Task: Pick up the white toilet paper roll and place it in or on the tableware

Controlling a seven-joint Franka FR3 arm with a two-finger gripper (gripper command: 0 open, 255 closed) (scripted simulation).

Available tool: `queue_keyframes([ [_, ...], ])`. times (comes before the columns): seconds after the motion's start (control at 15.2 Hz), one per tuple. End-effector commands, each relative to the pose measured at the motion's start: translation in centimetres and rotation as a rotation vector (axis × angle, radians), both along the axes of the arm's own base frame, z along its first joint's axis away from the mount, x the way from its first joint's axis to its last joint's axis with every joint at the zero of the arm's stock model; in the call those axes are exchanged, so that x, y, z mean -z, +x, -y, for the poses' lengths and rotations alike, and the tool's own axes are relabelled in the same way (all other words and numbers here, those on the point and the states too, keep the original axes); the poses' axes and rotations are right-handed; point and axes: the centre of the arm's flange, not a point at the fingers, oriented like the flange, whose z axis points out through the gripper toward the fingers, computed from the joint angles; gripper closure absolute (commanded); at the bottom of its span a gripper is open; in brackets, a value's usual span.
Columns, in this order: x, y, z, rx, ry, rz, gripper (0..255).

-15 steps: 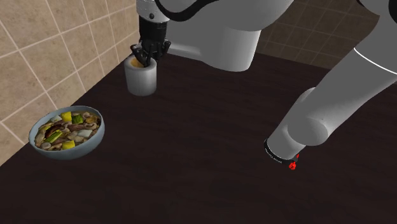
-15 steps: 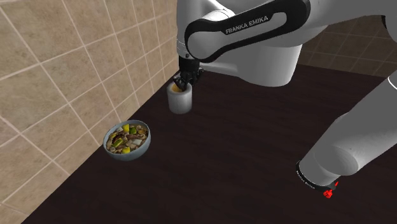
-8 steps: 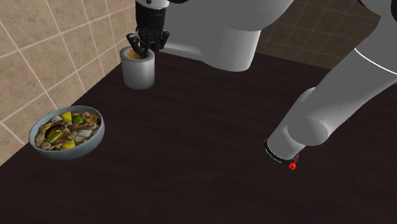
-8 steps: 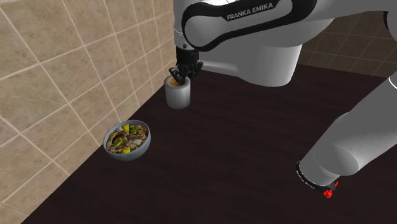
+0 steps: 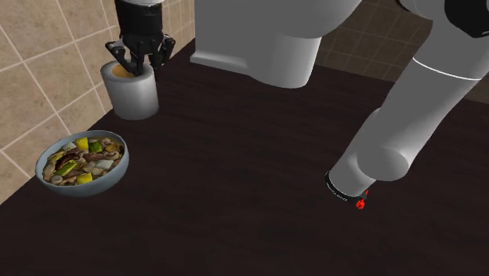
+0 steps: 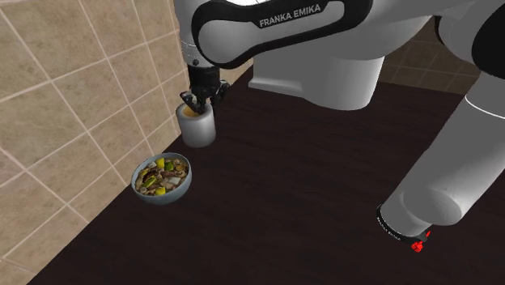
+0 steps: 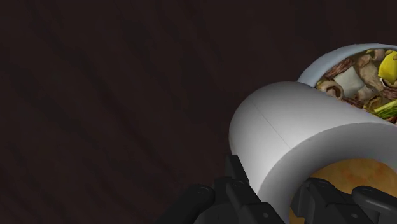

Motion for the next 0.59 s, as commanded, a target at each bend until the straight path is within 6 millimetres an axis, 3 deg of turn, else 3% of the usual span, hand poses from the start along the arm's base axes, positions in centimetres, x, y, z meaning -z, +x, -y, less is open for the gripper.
queue_keyframes([
  [0.0,-0.5,0.4,-2.9,0.003,0.001,0.001,255],
  [0.53,-1.7,0.7,-13.4,0.003,0.001,0.001,255],
])
